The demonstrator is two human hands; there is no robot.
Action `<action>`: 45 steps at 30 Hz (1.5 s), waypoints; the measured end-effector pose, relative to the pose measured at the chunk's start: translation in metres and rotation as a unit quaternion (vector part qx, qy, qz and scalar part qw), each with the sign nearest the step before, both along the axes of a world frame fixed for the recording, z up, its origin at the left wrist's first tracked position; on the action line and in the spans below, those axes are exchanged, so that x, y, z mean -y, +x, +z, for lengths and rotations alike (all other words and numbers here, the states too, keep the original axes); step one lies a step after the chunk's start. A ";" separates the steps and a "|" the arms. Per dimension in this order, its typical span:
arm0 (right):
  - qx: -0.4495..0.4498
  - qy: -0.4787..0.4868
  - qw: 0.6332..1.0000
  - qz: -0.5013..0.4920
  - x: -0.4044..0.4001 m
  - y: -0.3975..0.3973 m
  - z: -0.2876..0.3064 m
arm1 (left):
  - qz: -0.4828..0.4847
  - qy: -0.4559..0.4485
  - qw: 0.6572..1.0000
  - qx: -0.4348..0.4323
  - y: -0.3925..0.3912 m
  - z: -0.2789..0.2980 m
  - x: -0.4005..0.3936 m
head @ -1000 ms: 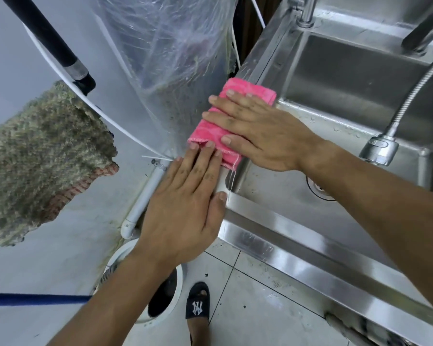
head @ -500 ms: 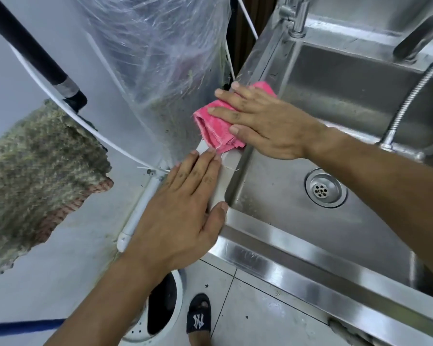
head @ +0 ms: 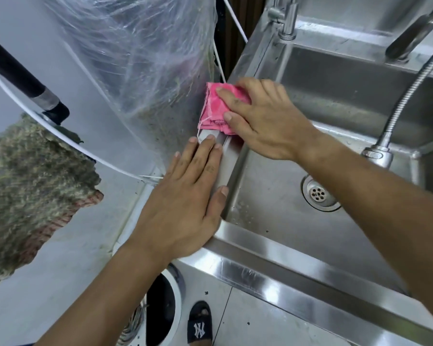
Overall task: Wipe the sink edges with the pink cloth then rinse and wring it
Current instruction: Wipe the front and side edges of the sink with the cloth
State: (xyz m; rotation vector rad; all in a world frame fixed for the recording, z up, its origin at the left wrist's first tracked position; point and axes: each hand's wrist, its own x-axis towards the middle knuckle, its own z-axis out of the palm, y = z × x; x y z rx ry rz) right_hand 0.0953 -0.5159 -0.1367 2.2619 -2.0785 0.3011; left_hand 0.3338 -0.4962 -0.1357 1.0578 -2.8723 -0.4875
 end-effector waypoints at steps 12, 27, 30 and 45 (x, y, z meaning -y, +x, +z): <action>0.221 -0.017 0.971 -0.094 0.024 0.003 -0.020 | -0.017 -0.041 0.999 0.000 -0.037 -0.003 0.032; 0.196 0.007 0.978 -0.077 0.042 -0.036 -0.012 | -0.017 -0.057 0.998 -0.021 -0.062 -0.002 0.048; 0.179 0.024 0.983 -0.030 0.033 -0.048 -0.010 | -0.010 -0.055 0.998 -0.013 -0.088 -0.002 0.071; 0.169 -0.022 0.983 0.075 0.062 -0.086 -0.024 | 0.030 -0.046 0.998 -0.012 -0.121 0.007 0.078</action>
